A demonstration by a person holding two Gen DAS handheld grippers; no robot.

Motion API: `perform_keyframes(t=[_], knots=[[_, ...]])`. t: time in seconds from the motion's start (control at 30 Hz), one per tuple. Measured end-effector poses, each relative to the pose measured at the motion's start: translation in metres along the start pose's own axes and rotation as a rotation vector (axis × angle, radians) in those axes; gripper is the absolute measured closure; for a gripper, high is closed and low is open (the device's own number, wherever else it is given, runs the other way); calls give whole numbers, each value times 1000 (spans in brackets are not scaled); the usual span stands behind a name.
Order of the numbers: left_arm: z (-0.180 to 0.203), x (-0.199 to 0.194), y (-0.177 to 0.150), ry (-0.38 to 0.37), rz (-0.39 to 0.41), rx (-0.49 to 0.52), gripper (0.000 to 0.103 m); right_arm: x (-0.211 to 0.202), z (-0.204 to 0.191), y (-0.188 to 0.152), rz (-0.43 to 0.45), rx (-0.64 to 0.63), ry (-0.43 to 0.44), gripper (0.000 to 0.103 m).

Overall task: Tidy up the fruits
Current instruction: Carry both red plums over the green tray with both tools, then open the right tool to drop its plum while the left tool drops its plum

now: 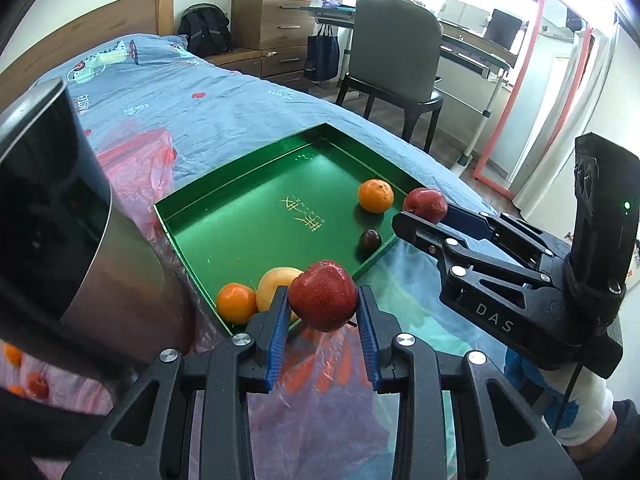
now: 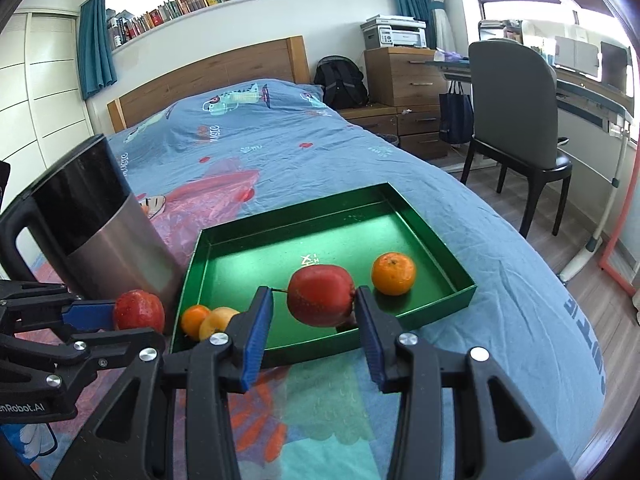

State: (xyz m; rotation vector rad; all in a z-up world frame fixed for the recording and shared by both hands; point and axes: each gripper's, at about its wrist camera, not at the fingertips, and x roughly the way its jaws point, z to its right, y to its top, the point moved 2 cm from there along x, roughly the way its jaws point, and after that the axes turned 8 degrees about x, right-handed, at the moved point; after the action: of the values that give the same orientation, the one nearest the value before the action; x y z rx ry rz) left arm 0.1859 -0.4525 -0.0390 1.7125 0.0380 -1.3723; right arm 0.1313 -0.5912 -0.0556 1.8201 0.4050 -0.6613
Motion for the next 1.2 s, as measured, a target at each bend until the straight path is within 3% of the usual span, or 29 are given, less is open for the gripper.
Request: perform_keyframes(t=[0.3, 0.63, 1.03, 1.2], knots=[[-26, 54, 18, 84, -38, -35, 75, 65, 9, 1, -79, -25, -15, 64], [-39, 96, 16, 113, -104, -77, 75, 94, 9, -11, -137, -77, -39, 64], [-41, 100, 11, 109, -126, -89, 73, 100, 8, -15, -168, -114, -68, 64], [-39, 94, 9, 107, -120, -90, 63, 97, 10, -15, -168, -111, -81, 59]])
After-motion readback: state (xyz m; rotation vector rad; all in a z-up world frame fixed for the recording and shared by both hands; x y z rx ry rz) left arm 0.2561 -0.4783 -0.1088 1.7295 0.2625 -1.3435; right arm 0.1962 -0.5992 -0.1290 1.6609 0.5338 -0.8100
